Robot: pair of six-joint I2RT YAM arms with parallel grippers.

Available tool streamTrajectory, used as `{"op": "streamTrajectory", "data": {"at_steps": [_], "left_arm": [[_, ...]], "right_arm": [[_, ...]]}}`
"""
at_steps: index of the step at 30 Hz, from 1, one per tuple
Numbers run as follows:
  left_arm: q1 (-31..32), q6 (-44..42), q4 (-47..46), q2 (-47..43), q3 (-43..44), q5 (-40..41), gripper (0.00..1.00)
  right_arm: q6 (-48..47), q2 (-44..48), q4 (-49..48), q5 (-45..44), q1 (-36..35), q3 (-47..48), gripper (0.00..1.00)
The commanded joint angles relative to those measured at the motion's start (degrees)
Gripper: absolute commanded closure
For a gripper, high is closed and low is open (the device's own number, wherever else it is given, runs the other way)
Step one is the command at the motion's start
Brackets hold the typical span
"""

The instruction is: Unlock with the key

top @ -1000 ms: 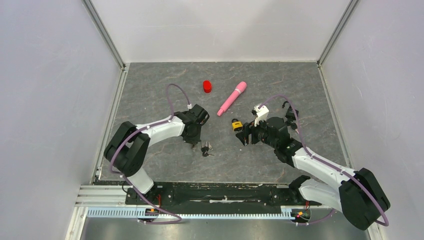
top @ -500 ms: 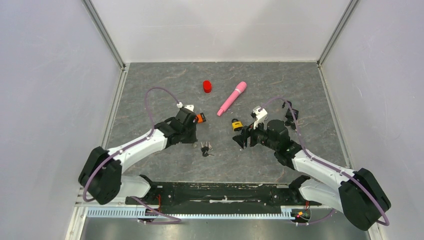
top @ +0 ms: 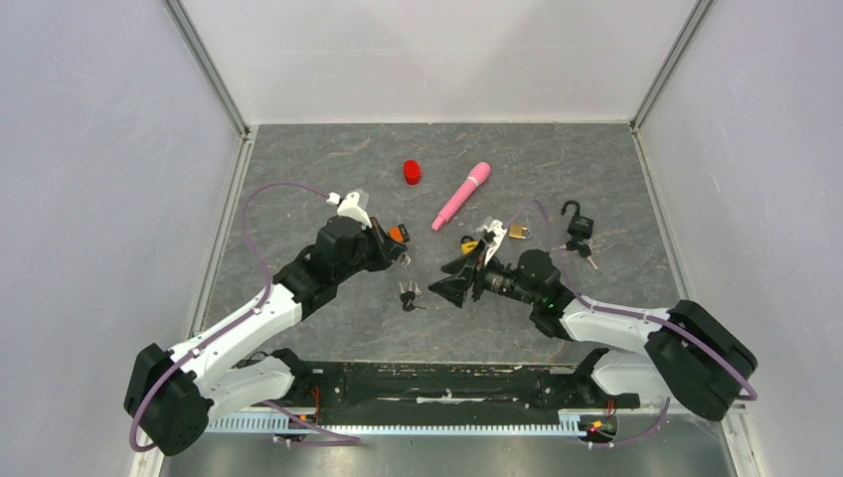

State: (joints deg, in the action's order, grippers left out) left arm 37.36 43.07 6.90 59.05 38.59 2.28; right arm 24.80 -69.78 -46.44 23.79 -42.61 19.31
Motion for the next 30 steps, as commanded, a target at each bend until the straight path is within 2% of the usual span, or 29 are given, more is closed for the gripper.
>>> {"op": "streamTrajectory", "data": {"at_steps": [1,8,15,24,30], "left_arm": [[0.3,4.1,-5.5,-1.2,0.0,-4.1,0.98],[0.3,4.6,-6.6,-1.7,-0.1,-6.0,0.98],[0.3,4.7,-6.6,-3.1,-0.2,-6.6,0.98],[0.4,4.6,-8.5,-4.5,-0.9,-7.4,0.98],[0.4,4.7,-8.8,-5.3,-1.3,-7.6,0.98]], "right_arm": [[3.5,-3.9,-11.0,1.5,-2.5,4.4,0.3],[4.6,-7.8,-12.9,-4.0,-3.9,6.8,0.32],[7.8,-13.3,-15.8,-5.0,-3.9,9.6,0.37],[9.6,-17.4,-18.1,-4.5,-3.9,12.2,0.57],[10.2,-18.2,-19.5,-3.9,-3.8,12.3,0.83]]}}
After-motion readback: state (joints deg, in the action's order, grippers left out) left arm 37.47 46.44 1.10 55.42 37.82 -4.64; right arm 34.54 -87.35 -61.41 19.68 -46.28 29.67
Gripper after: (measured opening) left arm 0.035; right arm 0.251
